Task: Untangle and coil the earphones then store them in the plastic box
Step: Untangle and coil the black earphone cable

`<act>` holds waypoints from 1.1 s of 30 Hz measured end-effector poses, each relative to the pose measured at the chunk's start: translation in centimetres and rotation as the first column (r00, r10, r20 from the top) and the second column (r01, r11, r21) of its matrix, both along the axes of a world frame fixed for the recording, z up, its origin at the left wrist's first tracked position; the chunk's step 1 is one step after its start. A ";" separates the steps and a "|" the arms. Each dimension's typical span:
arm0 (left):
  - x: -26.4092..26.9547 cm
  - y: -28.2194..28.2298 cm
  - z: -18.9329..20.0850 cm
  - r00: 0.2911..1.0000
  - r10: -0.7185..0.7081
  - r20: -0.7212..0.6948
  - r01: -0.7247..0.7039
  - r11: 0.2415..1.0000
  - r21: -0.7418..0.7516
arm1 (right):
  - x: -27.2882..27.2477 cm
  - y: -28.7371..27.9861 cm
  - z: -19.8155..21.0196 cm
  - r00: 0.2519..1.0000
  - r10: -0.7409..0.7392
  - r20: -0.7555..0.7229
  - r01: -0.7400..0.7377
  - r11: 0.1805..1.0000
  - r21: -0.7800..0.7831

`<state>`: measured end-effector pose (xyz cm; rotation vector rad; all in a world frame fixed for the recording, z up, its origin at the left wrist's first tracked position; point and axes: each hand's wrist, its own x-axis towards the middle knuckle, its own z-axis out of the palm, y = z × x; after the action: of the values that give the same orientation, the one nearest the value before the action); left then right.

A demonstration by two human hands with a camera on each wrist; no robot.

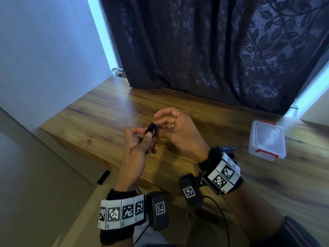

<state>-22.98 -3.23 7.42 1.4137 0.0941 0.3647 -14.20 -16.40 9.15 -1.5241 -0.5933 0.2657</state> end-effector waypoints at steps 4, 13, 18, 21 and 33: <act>0.1 0.0 0.0 1.000 -0.015 -0.006 0.014 0.999 -0.037 | -0.1 0.2 0.3 1.000 0.000 0.017 -0.001 1.000 0.013; 0.0 -0.2 0.1 0.998 -0.056 -0.009 0.056 0.998 -0.042 | -0.1 0.5 0.4 1.000 -0.018 -0.014 0.019 0.998 0.054; -0.1 -0.3 0.2 0.999 -0.049 -0.022 0.048 0.997 -0.054 | -0.1 0.3 0.7 1.000 0.019 0.009 -0.019 1.000 0.014; -0.2 -0.5 0.4 0.999 -0.038 -0.026 0.037 0.998 -0.047 | -0.1 -0.1 0.9 0.998 0.063 0.016 -0.063 0.998 -0.003; -0.5 -1.1 0.9 0.998 0.056 -0.025 -0.054 0.994 0.093 | -1.5 -0.8 1.1 0.999 -0.038 -0.022 0.036 0.994 -0.103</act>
<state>-23.44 -4.34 8.28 1.5098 0.1409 0.3990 -15.69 -17.16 10.23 -1.6272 -0.5389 0.2893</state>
